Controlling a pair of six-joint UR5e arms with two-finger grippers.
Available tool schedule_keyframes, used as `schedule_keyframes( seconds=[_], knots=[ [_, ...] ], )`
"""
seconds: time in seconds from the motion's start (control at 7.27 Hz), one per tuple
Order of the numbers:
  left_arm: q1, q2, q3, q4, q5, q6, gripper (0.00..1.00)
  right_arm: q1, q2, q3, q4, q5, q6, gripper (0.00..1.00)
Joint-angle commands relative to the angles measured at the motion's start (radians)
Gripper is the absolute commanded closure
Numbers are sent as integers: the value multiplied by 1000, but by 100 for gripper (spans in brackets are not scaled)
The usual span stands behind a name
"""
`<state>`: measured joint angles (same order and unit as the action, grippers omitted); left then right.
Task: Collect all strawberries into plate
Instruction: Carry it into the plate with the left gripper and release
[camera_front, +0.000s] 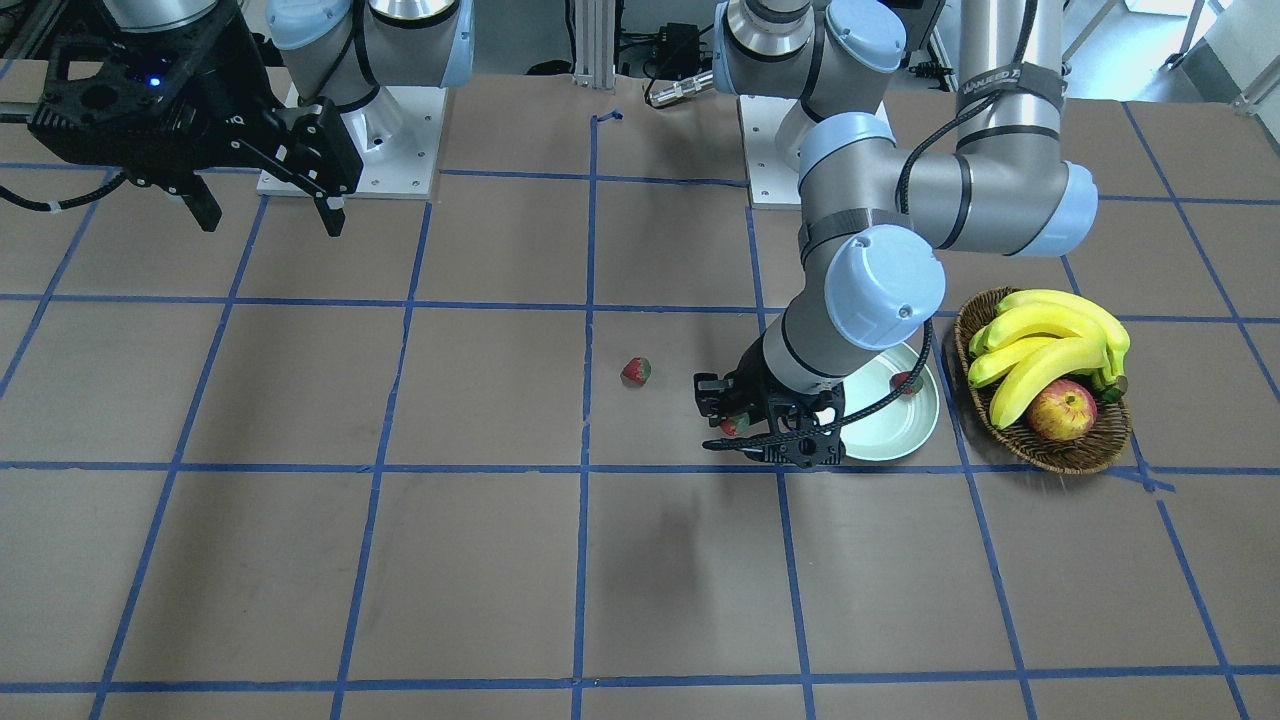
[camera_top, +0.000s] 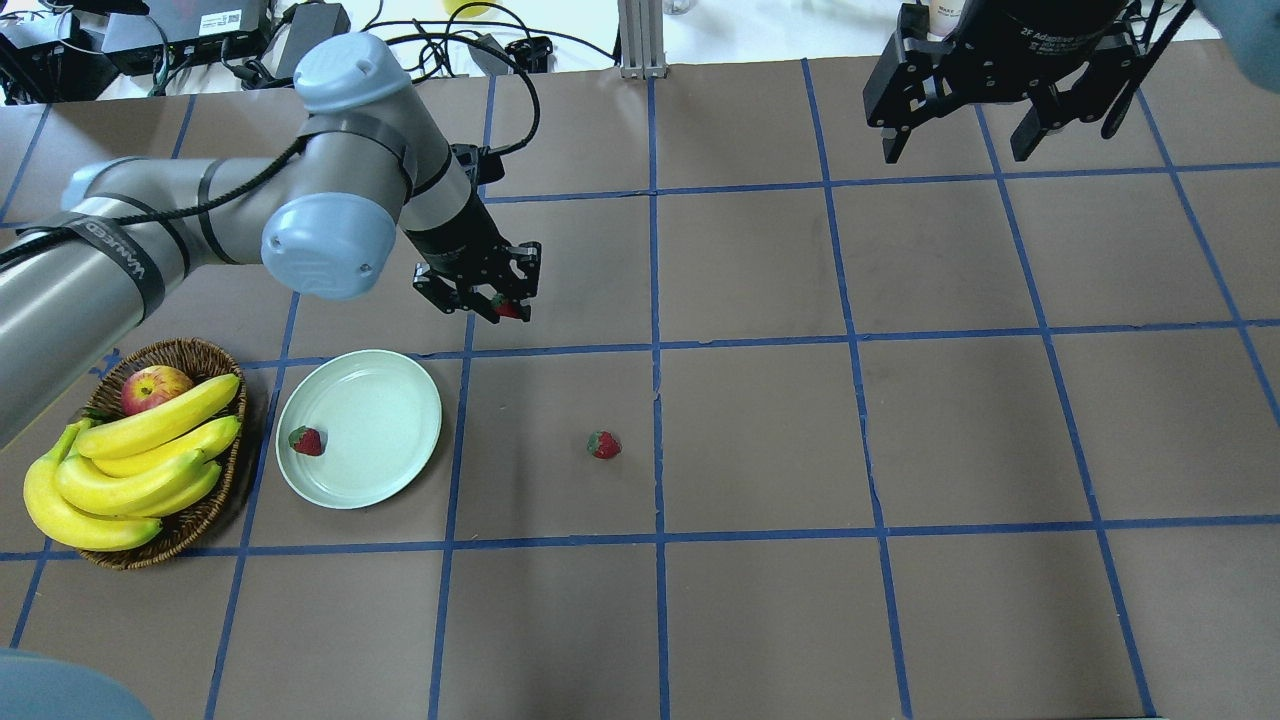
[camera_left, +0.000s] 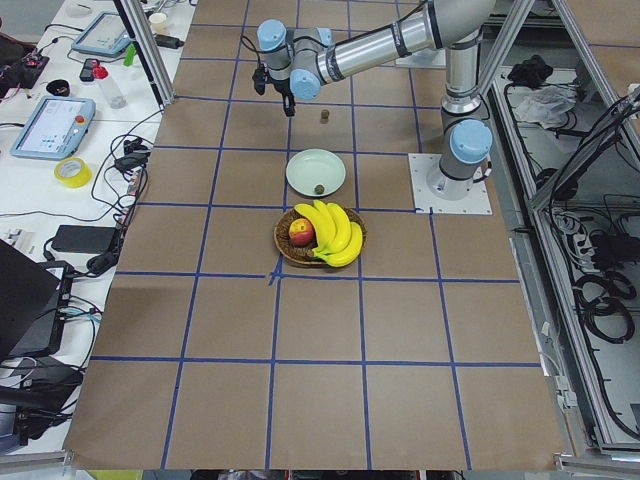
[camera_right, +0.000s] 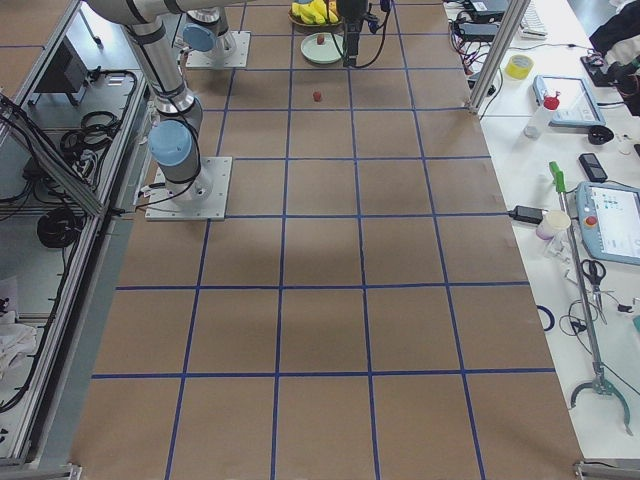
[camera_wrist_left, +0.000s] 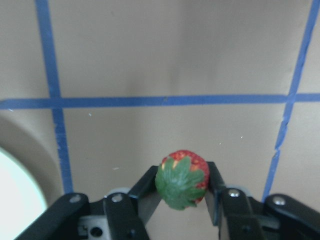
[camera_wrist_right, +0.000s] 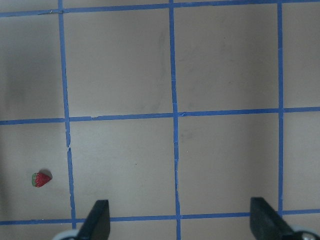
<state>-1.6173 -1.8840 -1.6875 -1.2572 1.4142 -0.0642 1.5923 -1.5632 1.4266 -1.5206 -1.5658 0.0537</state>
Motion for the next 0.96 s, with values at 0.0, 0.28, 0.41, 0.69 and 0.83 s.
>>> schedule_keyframes(
  seconds=[0.0,0.28,0.41,0.69,0.83],
  knots=[
    [116,17,16,-51,134,206,100,0,0,0,0,-2,0,0],
    [209,10,-36,-56,245,323,100,0,0,0,0,-2,-3,0],
    [252,6,-91,-50,250,339,100,0,0,0,-1,0,-3,0],
    [301,-6,-171,-39,250,334,100,0,0,0,-1,1,-3,0],
    [301,-9,-176,-34,250,334,100,0,0,0,-1,1,-3,0]
  ],
)
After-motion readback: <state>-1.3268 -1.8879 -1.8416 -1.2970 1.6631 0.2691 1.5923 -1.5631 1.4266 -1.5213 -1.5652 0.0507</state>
